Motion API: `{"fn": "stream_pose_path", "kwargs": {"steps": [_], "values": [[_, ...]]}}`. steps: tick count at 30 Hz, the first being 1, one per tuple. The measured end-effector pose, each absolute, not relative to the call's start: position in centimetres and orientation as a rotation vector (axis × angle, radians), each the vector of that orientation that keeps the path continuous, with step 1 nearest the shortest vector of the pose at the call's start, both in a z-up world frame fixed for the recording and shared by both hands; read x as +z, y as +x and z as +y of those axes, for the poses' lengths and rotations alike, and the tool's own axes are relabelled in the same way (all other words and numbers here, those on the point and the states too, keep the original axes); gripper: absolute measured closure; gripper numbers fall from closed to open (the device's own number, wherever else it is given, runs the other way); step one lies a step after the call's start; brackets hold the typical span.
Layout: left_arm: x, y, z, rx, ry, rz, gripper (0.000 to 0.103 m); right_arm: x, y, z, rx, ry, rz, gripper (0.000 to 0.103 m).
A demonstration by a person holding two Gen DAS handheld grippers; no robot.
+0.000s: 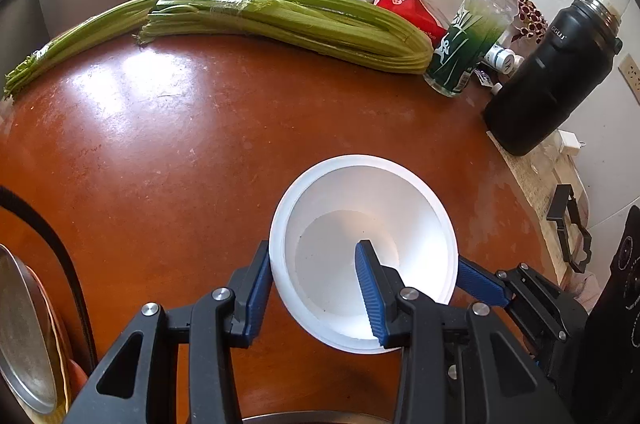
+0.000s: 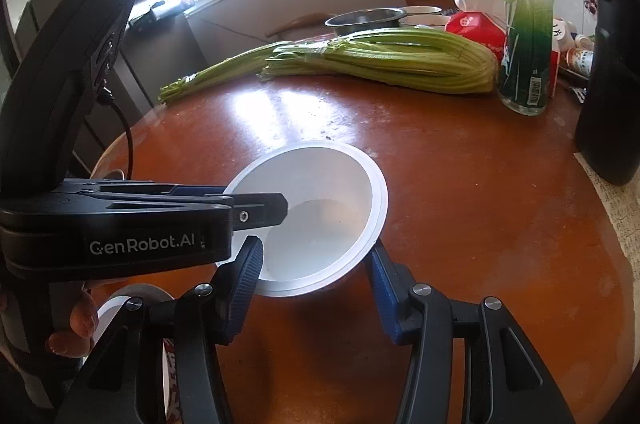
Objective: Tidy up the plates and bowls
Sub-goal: 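Reach the left tool to the smaller red-printed white bowl and grasp its rim, then carry the smaller white bowl with the left tool over the bowl stack and lower it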
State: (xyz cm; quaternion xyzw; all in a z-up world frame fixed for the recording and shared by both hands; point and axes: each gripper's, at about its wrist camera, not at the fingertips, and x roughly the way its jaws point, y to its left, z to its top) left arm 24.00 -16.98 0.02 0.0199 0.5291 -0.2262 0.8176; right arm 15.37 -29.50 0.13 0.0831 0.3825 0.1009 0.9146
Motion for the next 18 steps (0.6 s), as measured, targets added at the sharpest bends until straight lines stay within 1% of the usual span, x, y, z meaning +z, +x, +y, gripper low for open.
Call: {"fn": "stream_pose_path", "kwargs": {"steps": [8, 18], "values": [[0.5, 23.5, -15.9, -0.473, 0.022, 1.11, 0.062, 0.7, 15.2, -28.6, 0.218, 0.149, 0.778, 0.047], [2.6, 21.8, -14.4, -0.47, 0.014, 1.057, 0.062, 2.8, 13.7, -27.1, 0.228, 0.117, 0.736, 0.047]]}}
